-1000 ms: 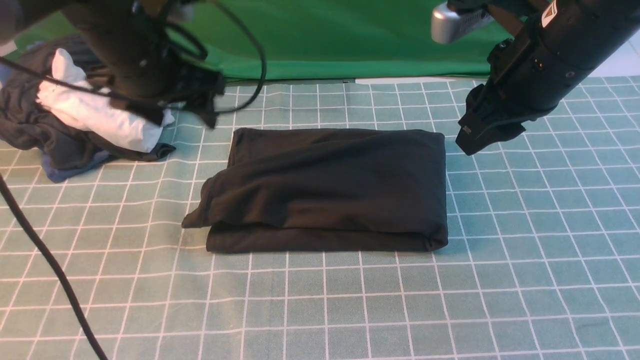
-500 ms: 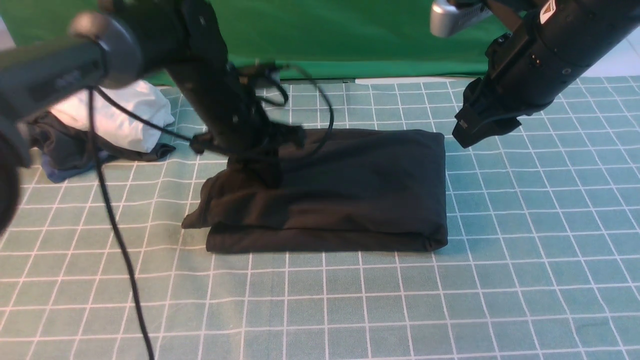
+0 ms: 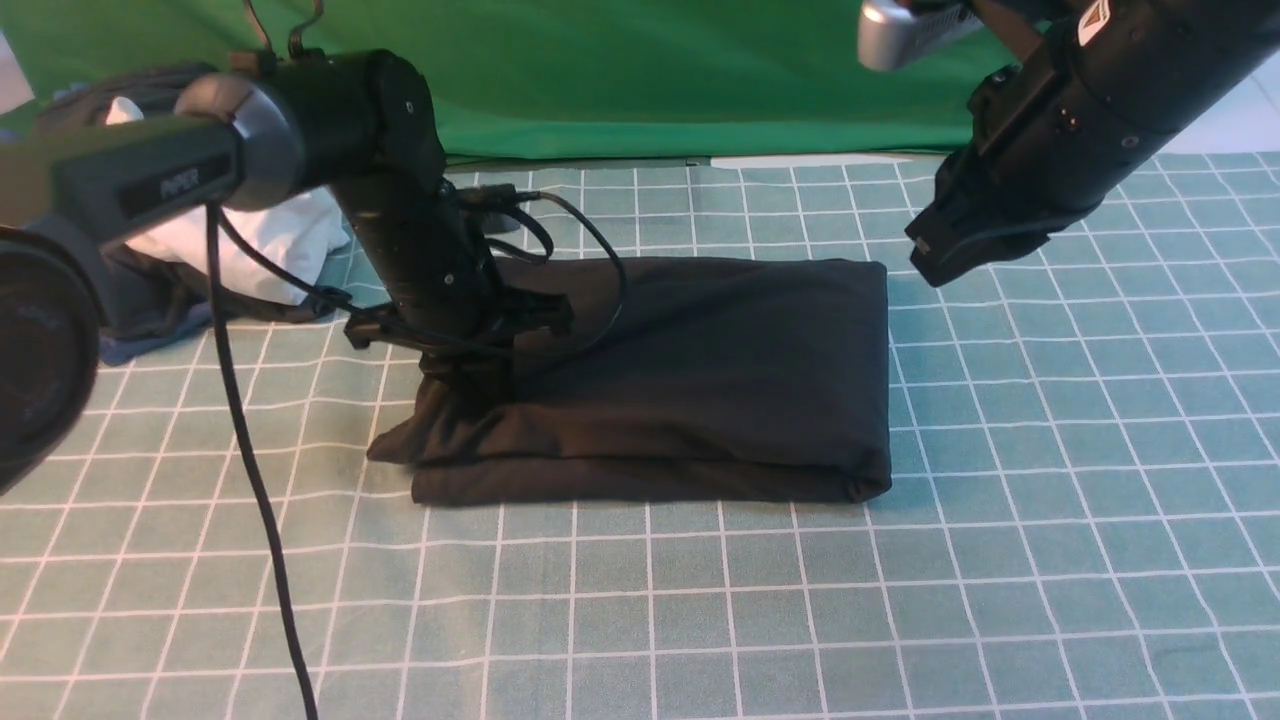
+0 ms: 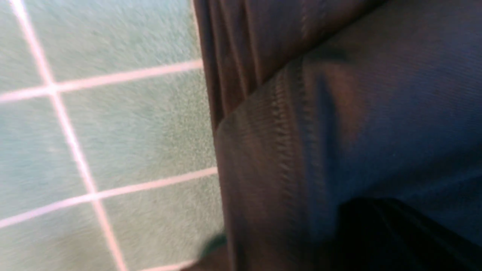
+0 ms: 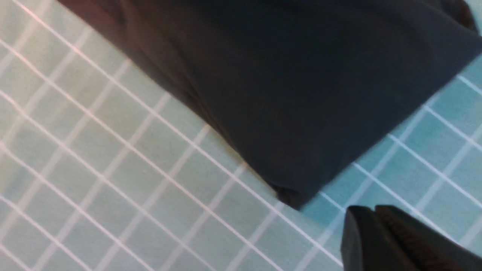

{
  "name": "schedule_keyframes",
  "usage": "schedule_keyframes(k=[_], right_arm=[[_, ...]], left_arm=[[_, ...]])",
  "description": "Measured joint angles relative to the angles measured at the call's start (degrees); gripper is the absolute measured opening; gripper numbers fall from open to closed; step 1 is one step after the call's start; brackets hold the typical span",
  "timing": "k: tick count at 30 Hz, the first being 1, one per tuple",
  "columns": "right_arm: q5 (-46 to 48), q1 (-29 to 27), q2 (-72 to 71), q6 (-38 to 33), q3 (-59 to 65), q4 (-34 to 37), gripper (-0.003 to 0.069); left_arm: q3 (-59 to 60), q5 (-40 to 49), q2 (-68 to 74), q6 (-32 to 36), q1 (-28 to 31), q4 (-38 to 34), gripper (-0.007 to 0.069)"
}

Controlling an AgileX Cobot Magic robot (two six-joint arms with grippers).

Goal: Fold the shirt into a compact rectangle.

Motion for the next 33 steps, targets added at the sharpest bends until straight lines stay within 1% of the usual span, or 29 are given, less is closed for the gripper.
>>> schedule_keyframes(k=[2,3,6,10,14,16,20,21,23,28,33], right_arm=[[-0.48,0.00,0.00,-0.34,0.00,1.45,0.0024],[-1.37,0.00,0.22,-1.14,0.00,3.93,0.0022],[-2.13,0.00,2.17,-1.45,0.00,5.94,0.0022],[-2.19,0.00,5.93,-1.45,0.00,6.21,0.0022],[-2.09,0.00,10.37,-1.32,0.00,6.29,0.0022],[-1.10,0.00,11.75,-1.28,0.00,6.29,0.0022],[-0.11,0.00,12.07,-1.35,0.00,6.33,0.0022],[0.03,0.00,12.05,-1.40,0.00,6.35,0.0022],[-0.04,0.12,12.05,-1.40,0.00,6.35,0.0022],[-1.80,1.39,12.56,-2.62,0.00,6.37,0.0022],[-4.70,2.80,15.98,-2.70,0.00,6.40,0.0023]], left_arm=[[-0.35,-0.28,-1.21,-0.41,0.00,0.56,0.0008],[-1.10,-1.01,-2.90,-1.19,0.00,0.73,0.0011],[-1.69,-2.25,-4.66,-1.24,0.00,0.73,0.0011],[-1.75,-1.43,-2.99,-1.27,0.00,0.80,0.0011],[-1.69,-0.45,2.31,-2.07,0.00,2.20,0.0011],[-1.77,-0.68,3.76,-4.76,-0.05,3.68,0.0011],[-1.81,-2.54,3.66,-6.88,-0.12,6.72,0.0011],[-1.75,-3.57,3.09,-7.64,0.00,8.06,0.0011],[-1.71,-4.71,2.06,-8.27,0.00,8.21,0.0011],[-1.71,-8.52,-3.40,-8.67,0.00,6.20,0.0011],[-1.71,-7.33,-7.88,-8.67,0.39,7.53,0.0011]])
